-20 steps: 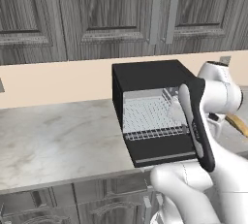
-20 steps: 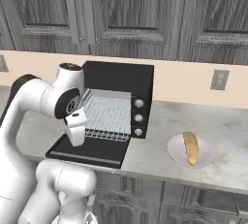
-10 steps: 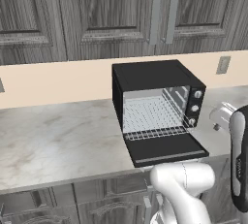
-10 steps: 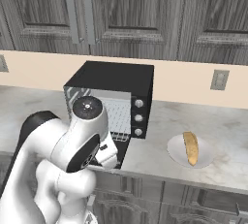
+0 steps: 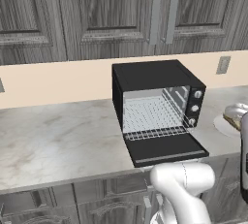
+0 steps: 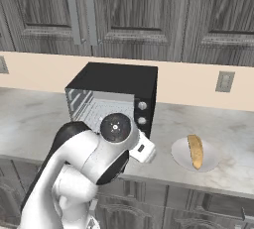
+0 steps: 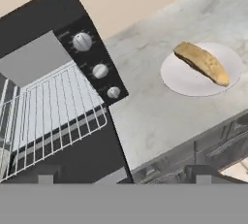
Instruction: Pull the toaster oven rack outwards. Pick up the baguette from the plate and place it on the toaster oven rack. Close the toaster oven door fully and set the temperature to the lowest setting.
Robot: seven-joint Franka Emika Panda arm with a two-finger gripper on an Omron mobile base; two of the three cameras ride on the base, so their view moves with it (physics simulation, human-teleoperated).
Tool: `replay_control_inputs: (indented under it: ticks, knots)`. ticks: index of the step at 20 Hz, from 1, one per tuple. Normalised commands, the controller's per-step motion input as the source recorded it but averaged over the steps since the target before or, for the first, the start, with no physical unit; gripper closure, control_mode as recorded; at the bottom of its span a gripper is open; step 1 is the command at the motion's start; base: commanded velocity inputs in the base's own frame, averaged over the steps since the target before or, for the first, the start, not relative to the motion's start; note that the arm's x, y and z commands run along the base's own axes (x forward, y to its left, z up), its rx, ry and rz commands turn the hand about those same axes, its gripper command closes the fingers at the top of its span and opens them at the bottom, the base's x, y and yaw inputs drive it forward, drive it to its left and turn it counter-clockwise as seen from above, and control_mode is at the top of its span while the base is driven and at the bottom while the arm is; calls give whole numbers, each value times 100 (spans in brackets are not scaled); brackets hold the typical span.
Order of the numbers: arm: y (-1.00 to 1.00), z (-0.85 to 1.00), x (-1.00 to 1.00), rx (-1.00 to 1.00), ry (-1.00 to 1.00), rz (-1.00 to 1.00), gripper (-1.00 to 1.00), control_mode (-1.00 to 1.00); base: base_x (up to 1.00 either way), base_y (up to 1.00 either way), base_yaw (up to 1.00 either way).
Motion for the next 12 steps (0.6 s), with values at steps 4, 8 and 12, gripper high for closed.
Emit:
replay_control_inputs:
  ticks: [4,8,12]
  knots:
    - [0,-2,100,-42,34,-5,-100,-100,0,0,0]
    - [-16,-21,66,-20,33,-9,-100,-100,0,0,0]
    - [-70,-7,1,0,0,0,-100,-100,0,0,0]
